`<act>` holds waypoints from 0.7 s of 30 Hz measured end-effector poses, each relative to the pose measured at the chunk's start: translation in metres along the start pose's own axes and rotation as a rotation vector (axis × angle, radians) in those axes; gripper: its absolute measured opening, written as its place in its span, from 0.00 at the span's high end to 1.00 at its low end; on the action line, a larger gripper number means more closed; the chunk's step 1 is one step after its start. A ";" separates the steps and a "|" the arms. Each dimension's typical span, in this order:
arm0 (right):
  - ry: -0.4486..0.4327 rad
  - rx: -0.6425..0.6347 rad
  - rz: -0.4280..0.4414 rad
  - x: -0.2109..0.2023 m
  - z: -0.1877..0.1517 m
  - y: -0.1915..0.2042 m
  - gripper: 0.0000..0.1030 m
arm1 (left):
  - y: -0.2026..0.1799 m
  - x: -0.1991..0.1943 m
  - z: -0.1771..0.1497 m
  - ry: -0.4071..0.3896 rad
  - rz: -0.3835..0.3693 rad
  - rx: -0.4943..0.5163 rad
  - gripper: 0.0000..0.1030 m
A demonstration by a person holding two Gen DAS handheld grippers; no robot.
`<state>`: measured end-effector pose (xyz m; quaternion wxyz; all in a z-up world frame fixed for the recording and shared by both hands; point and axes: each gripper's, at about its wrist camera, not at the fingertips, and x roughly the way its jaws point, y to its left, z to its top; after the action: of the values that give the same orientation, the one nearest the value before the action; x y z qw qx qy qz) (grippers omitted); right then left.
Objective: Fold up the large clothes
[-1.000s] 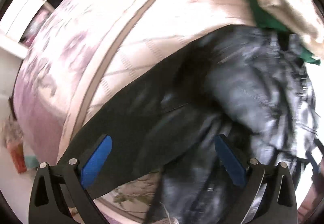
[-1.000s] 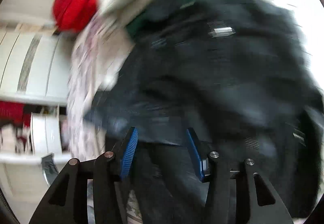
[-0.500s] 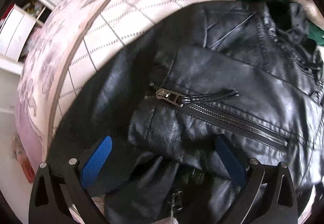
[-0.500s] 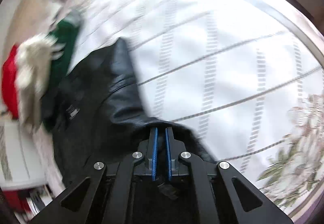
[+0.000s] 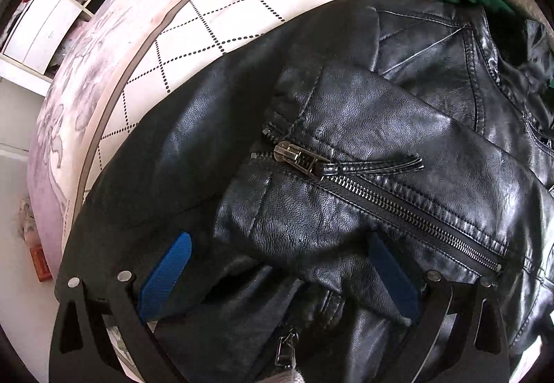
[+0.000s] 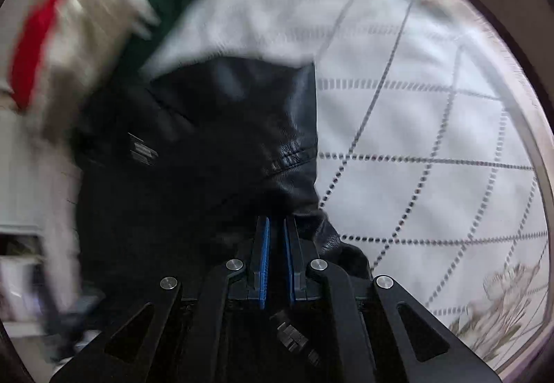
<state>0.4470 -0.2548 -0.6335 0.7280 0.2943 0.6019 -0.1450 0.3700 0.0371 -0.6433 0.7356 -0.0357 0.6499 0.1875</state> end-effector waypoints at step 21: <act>-0.056 -0.650 -0.425 -0.031 -0.218 0.155 0.13 | 0.264 -0.027 -0.154 0.088 -0.042 -0.462 0.00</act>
<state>0.3549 -0.0056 -0.5870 0.7532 -0.0870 0.6439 -0.1021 0.1375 0.2302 -0.5906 0.6827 -0.2247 0.6202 0.3142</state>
